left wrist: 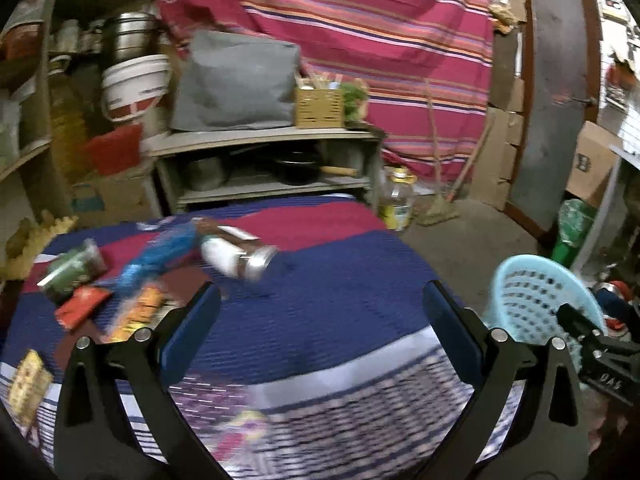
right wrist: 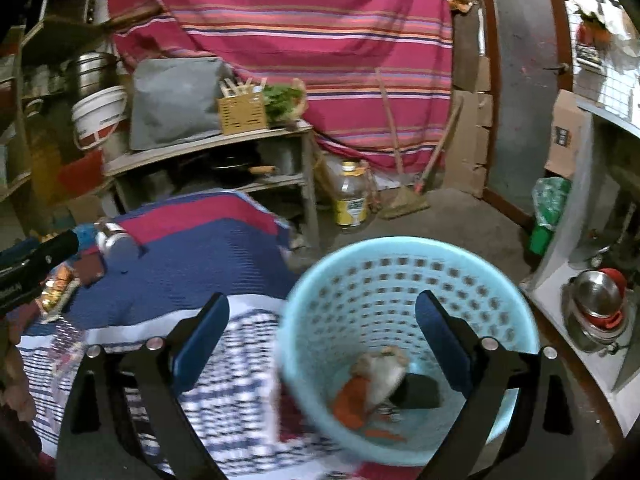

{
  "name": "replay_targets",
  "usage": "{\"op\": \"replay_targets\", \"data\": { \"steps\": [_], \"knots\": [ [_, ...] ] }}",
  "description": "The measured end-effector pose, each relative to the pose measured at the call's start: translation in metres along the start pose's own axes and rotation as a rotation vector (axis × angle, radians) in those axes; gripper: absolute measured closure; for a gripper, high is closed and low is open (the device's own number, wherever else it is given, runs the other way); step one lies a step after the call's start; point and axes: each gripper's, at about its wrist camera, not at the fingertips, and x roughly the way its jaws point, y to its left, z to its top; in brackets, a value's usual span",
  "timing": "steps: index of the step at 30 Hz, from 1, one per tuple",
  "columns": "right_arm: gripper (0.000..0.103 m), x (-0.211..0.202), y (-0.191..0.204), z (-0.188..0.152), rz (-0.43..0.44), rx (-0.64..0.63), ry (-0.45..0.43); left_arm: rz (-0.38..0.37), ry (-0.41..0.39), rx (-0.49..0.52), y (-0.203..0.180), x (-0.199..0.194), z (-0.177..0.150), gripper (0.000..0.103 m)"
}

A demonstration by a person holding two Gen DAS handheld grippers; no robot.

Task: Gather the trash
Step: 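Move both tools back over the table toward the remaining trash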

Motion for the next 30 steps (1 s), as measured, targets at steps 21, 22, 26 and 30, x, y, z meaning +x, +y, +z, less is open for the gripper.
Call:
{"op": "replay_targets", "data": {
  "steps": [21, 22, 26, 30],
  "knots": [
    [0.01, 0.04, 0.196, 0.006, 0.231, -0.156, 0.02, 0.29, 0.121, -0.094, 0.213, 0.022, -0.039, 0.006],
    [0.01, 0.042, 0.201, 0.006, 0.233, -0.16, 0.02, 0.294, 0.128, -0.101, 0.219, 0.023, -0.042, 0.006],
    [0.01, 0.051, 0.222, 0.002, 0.249, -0.192, 0.021, 0.307, 0.175, -0.133, 0.242, 0.034, -0.055, 0.006],
    [0.01, 0.063, 0.224, -0.009, 0.229, -0.224, 0.057, 0.305, 0.223, -0.13, 0.251, 0.047, -0.066, 0.006]
  ]
}}
